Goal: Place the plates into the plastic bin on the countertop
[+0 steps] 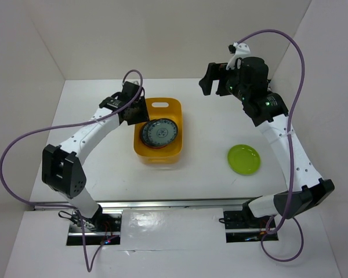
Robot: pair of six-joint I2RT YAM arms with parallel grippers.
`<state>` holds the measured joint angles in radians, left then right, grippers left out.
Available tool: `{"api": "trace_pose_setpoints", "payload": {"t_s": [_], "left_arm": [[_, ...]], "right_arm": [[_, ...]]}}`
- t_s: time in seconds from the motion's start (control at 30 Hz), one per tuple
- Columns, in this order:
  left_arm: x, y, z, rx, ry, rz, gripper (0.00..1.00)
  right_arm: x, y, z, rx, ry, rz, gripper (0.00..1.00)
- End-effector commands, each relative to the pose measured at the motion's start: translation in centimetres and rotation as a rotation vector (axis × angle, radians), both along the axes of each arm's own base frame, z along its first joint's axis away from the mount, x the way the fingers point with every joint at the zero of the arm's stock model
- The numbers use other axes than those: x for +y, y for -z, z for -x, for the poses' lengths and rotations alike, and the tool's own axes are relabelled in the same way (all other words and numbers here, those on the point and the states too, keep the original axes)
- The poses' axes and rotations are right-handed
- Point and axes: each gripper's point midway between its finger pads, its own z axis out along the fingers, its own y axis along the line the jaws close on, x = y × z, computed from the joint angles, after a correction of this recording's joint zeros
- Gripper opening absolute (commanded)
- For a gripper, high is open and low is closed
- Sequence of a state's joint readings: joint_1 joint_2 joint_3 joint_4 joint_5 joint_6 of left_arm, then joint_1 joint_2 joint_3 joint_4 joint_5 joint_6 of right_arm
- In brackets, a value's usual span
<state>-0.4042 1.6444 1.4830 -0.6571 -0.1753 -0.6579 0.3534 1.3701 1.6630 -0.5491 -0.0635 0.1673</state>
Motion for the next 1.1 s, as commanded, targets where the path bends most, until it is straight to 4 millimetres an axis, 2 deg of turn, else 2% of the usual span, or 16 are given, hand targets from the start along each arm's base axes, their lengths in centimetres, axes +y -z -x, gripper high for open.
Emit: {"api": "trace_pose_setpoints", "payload": {"t_s": [0.0,0.03,0.1,0.13,0.17,0.2,0.23,0.33,0.37,0.43,0.53,0.7,0.77,0.87,0.97,1.07], "left_arm": [[-2.4,-2.8,-0.7,-0.083,0.083,0.033,0.57],[-2.9,-4.2,-0.7,-0.12,0.092,0.049,0.59],[-4.0,-6.5,-0.4,-0.175,0.138,0.057,0.81],[-4.0,-8.4,-0.3,-0.199,0.138,0.067,0.96],[-3.9,-9.6,-0.2,-0.218,0.138,0.075,1.0],[-3.9,-11.0,0.2,-0.236,0.145,0.091,1.0],[-3.8,-12.2,0.5,-0.242,0.145,0.093,1.0],[-2.6,-14.9,1.5,-0.27,0.157,0.135,1.0],[-2.2,-15.2,1.8,-0.267,0.157,0.143,1.0],[-1.6,-15.9,2.9,-0.272,0.15,0.186,1.0],[-0.5,-15.7,4.5,-0.258,0.133,0.21,1.0],[-0.7,-14.6,6.6,-0.215,0.147,0.258,1.0],[-0.8,-13.2,7.4,-0.177,0.161,0.262,1.0],[-0.7,-12.4,8.1,-0.17,0.167,0.267,1.0],[-0.8,-12.2,8.4,-0.176,0.199,0.264,1.0],[-0.6,-12.1,8.6,-0.179,0.213,0.26,1.0]], "right_arm": [[-1.5,-1.1,0.2,-0.021,0.06,-0.004,1.0],[-1.9,-0.2,0.2,0.0,0.084,-0.004,1.0],[-5.2,1.4,0.1,0.062,0.228,-0.047,1.0],[-6.4,4.7,0.7,0.156,0.269,-0.046,1.0],[-7.9,6.5,1.1,0.209,0.33,-0.064,1.0],[-10.3,7.2,2.2,0.242,0.445,-0.134,1.0],[-11.4,11.7,3.7,0.358,0.506,-0.12,1.0],[-14.4,16.8,7.4,0.507,0.703,-0.232,1.0],[-15.1,21.0,10.0,0.637,0.769,-0.223,1.0],[-16.5,24.9,13.3,0.748,0.892,-0.27,1.0],[-18.0,27.4,15.5,0.813,1.022,-0.295,1.0],[-19.4,30.1,18.5,0.886,1.171,-0.334,1.0],[-19.4,30.4,18.6,0.857,1.179,-0.363,1.0],[-19.6,31.8,18.1,0.847,1.207,-0.386,1.0],[-19.6,34.0,18.6,0.908,1.239,-0.372,1.0],[-20.7,34.1,17.6,0.834,1.243,-0.347,0.97]]}}
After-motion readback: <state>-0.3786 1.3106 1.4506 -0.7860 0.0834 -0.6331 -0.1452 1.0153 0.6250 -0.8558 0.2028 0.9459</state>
